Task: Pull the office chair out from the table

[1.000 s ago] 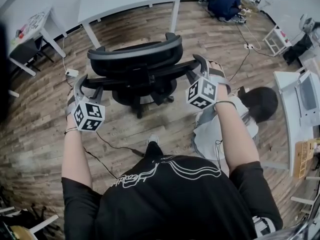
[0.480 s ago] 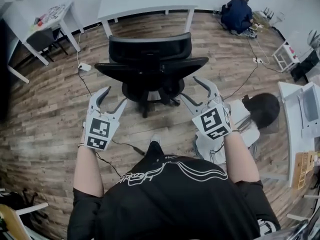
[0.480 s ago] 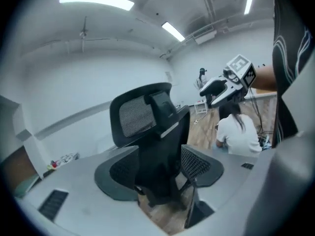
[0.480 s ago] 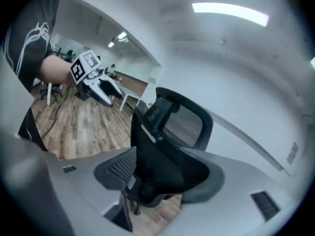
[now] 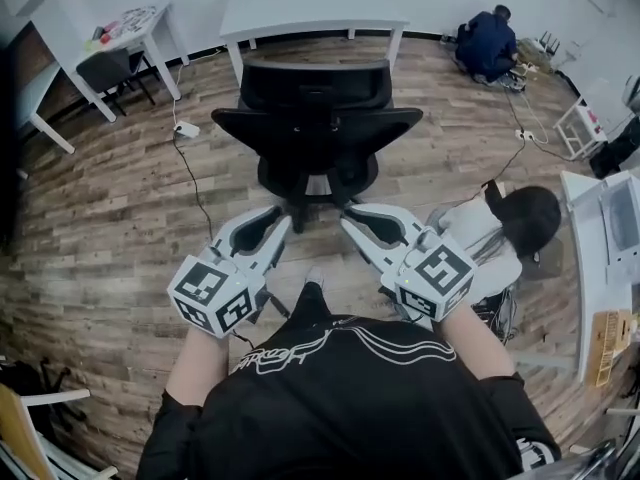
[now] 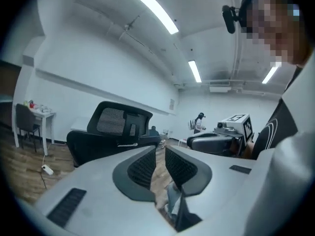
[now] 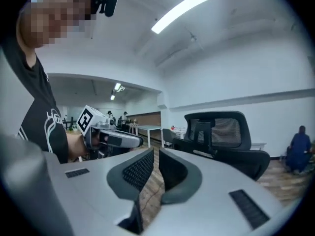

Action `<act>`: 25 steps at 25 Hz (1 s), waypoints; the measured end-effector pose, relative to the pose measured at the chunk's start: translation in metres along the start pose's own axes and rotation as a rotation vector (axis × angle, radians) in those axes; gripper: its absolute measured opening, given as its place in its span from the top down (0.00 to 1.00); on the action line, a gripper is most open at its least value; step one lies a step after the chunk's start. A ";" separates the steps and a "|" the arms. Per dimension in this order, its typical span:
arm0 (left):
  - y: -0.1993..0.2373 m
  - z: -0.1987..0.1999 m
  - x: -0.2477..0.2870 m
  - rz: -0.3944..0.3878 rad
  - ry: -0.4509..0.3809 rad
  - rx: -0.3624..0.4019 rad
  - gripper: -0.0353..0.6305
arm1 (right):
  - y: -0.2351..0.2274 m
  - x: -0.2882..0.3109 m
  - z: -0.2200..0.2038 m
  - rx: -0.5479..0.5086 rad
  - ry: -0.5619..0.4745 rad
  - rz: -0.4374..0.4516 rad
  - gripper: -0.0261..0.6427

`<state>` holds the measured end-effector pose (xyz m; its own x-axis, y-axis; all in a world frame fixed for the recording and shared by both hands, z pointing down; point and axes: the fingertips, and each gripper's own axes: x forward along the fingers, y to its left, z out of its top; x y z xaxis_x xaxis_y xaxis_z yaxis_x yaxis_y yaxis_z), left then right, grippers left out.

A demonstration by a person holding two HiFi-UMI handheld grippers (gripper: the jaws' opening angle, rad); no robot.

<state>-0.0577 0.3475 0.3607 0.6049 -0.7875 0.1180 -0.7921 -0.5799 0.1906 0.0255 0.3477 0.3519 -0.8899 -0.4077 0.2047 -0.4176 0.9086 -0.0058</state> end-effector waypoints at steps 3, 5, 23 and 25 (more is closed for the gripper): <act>-0.022 0.001 -0.006 -0.038 -0.030 -0.040 0.93 | 0.025 -0.004 0.004 0.056 -0.036 0.096 0.90; -0.040 -0.002 -0.008 -0.088 -0.029 -0.089 0.94 | 0.037 -0.006 0.006 0.103 -0.061 0.144 0.91; -0.042 -0.011 -0.016 -0.107 -0.039 -0.137 0.94 | 0.044 -0.004 -0.004 0.132 -0.049 0.152 0.91; -0.041 -0.012 -0.013 -0.114 -0.039 -0.140 0.94 | 0.041 -0.003 -0.006 0.128 -0.043 0.146 0.91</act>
<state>-0.0321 0.3839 0.3627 0.6840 -0.7277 0.0509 -0.6982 -0.6329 0.3347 0.0116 0.3868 0.3566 -0.9486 -0.2784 0.1503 -0.3010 0.9406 -0.1572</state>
